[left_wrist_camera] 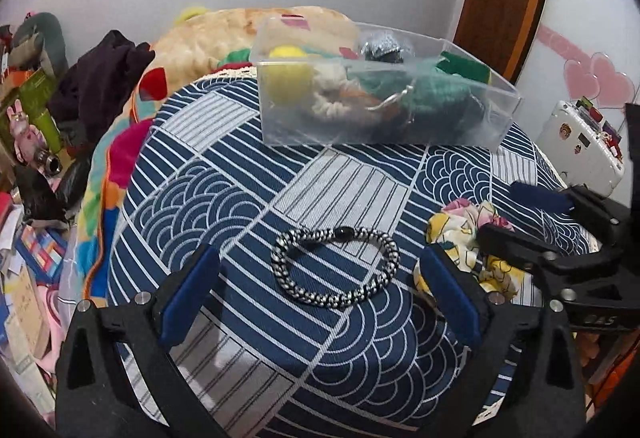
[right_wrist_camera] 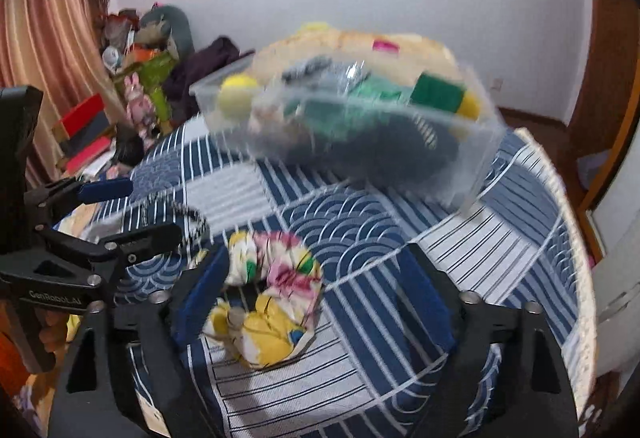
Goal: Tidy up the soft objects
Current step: 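Grasp the floral scrunchie with the right gripper while the left grasps the braided bracelet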
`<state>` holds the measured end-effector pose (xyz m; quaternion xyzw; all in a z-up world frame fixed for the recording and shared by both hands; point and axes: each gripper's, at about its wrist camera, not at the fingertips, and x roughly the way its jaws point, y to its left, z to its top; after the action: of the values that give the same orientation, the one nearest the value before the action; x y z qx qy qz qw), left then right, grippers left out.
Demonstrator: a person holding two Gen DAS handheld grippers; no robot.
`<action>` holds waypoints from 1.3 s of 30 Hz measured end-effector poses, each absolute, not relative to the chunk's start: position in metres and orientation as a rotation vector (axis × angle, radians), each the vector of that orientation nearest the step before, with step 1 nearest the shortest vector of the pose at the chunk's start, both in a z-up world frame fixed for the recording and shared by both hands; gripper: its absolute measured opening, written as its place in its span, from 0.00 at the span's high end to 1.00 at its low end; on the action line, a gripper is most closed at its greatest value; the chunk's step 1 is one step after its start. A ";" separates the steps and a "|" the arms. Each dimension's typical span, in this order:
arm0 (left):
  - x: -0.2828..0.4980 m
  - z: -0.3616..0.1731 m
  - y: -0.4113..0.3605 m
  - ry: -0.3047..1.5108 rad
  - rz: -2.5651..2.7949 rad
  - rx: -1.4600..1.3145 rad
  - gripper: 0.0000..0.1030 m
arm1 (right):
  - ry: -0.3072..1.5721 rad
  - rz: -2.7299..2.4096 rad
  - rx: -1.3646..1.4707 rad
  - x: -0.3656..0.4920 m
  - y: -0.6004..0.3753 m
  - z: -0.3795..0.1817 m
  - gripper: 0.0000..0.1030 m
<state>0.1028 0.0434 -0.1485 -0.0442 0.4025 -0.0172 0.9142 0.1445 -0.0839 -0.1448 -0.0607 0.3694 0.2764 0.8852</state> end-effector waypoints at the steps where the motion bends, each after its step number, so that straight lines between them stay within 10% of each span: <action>1: 0.102 -0.150 0.042 0.823 -0.039 -0.084 0.01 | 0.790 0.589 -0.123 0.146 -0.082 -0.149 0.32; 8: 0.105 -0.162 0.036 0.820 -0.025 -0.051 0.02 | 0.818 0.607 -0.158 0.143 -0.077 -0.159 0.61; 12: 0.104 -0.159 0.034 0.805 -0.046 -0.032 0.29 | 0.815 0.614 -0.150 0.141 -0.081 -0.159 0.80; 22: 0.104 -0.149 0.037 0.781 -0.111 -0.036 0.86 | 0.797 0.605 -0.091 0.142 -0.096 -0.153 0.88; 39: 0.121 -0.100 0.041 0.650 -0.105 -0.083 0.88 | 0.650 0.554 -0.044 0.146 -0.112 -0.105 0.89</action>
<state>0.1211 0.0412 -0.0995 -0.0408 0.3190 -0.0517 0.9455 0.1462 -0.1124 -0.1050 -0.0211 0.3151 0.2688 0.9100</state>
